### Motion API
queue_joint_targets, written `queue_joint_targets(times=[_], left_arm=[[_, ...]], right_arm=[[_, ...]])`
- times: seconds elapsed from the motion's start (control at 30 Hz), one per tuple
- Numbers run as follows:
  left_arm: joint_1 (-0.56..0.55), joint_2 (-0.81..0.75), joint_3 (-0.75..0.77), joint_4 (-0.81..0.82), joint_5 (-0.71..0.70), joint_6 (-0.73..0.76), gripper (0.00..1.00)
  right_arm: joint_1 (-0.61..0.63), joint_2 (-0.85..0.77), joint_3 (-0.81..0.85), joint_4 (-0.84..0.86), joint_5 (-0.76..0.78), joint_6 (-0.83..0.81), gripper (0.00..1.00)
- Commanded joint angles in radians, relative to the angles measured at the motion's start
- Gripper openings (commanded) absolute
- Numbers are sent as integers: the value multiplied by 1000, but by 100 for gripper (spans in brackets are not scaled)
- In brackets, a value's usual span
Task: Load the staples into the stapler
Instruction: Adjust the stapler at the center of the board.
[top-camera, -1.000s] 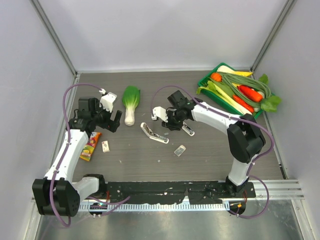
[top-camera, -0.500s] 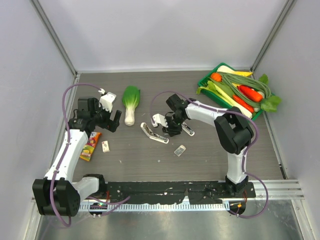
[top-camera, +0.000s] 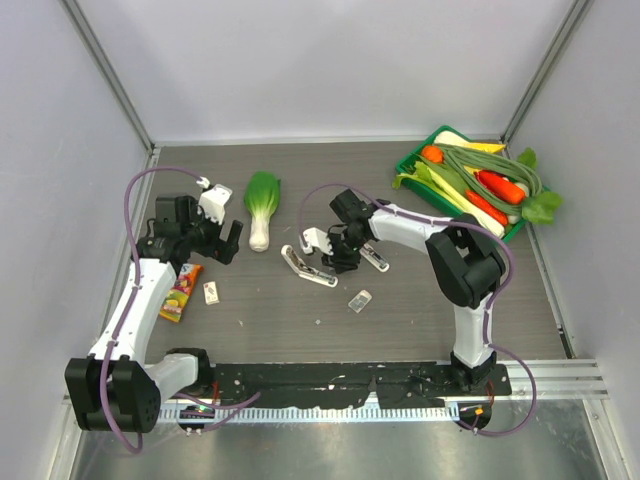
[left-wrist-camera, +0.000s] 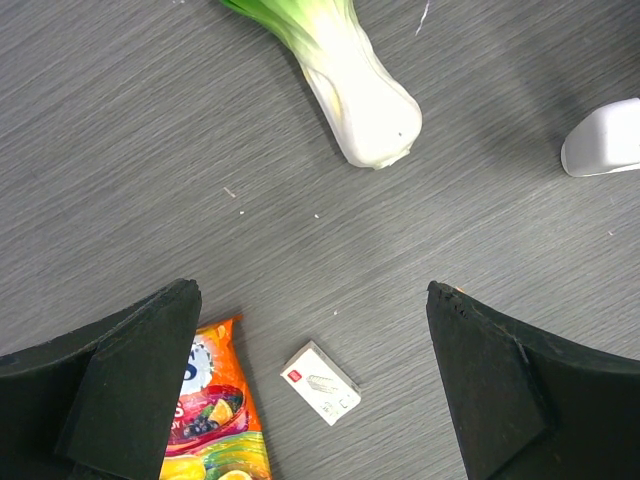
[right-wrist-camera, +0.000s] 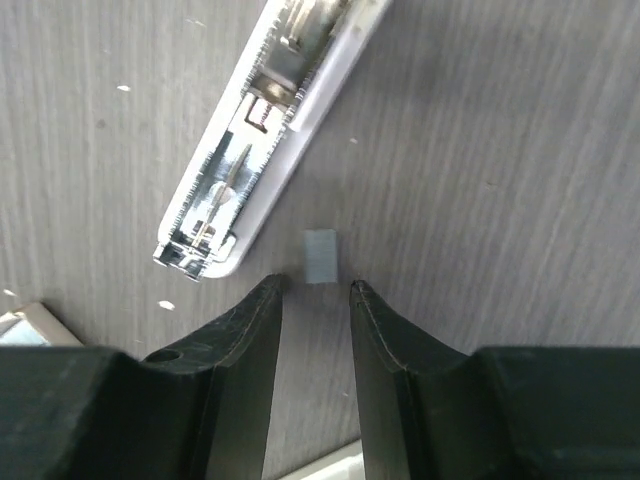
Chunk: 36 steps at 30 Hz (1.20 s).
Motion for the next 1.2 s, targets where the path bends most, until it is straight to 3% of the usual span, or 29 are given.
queue_joint_targets(times=[0.0,0.6,1.17], left_arm=[[9,-5,-6,38,21,-9,100],[14,-7,-8,39,27,-9,100],[15,-7,-8,38,32,-9,100]], right_arm=[[28,-22,-31,17,-28,14,40],[94,-58,-68,18,-79,144,46],[128,-98,-80,110,33,227,50]])
